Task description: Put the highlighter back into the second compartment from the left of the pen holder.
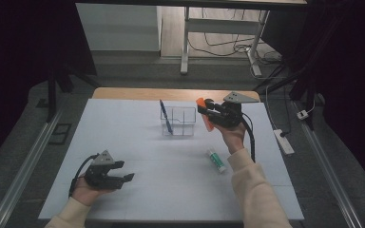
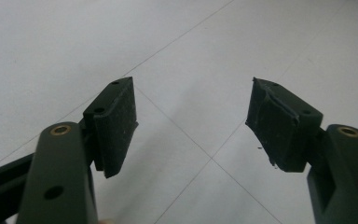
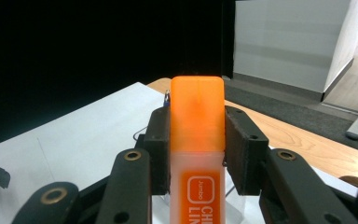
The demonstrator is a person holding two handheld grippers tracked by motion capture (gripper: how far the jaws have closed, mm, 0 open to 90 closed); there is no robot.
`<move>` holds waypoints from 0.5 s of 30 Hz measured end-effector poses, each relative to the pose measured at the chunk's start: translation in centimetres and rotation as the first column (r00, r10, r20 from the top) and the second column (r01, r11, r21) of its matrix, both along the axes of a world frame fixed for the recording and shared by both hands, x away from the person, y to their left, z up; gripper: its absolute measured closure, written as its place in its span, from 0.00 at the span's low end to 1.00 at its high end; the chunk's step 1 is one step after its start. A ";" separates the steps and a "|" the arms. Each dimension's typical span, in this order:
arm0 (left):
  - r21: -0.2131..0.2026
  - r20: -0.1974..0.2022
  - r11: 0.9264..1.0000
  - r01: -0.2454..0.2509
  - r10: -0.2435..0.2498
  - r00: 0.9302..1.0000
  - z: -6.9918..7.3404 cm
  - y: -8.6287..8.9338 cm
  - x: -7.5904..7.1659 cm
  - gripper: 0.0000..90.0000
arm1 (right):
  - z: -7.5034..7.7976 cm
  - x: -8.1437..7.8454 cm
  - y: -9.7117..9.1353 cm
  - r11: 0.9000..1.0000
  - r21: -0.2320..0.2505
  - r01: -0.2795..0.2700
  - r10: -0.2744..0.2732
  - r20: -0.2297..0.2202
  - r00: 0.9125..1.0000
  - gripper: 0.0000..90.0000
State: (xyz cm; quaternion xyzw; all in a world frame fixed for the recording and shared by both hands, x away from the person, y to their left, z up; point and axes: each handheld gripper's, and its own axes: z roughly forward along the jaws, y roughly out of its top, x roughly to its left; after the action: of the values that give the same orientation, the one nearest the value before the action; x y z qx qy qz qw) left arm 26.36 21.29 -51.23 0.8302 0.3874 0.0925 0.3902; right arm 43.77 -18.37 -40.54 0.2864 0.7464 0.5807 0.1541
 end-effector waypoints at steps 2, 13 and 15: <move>0.000 0.002 1.000 0.000 0.000 1.000 0.0 0.0 0.0 0.36 | 0.0 0.2 0.2 1.000 -0.003 -0.003 0.003 -0.003 1.000 0.71; 0.003 0.002 1.000 -0.001 0.001 1.000 0.0 0.0 0.0 0.36 | 0.1 1.2 1.6 1.000 -0.010 -0.003 0.003 -0.005 1.000 0.71; 0.001 0.003 1.000 -0.001 0.001 1.000 0.0 0.0 0.0 0.36 | 0.1 1.2 1.8 1.000 -0.004 -0.007 0.007 -0.004 1.000 0.71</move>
State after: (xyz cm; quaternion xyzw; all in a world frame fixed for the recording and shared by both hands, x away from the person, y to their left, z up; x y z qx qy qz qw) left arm 26.34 21.29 -51.23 0.8301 0.3872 0.0941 0.3902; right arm 44.99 -16.57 -40.42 0.2849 0.7489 0.5789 0.1511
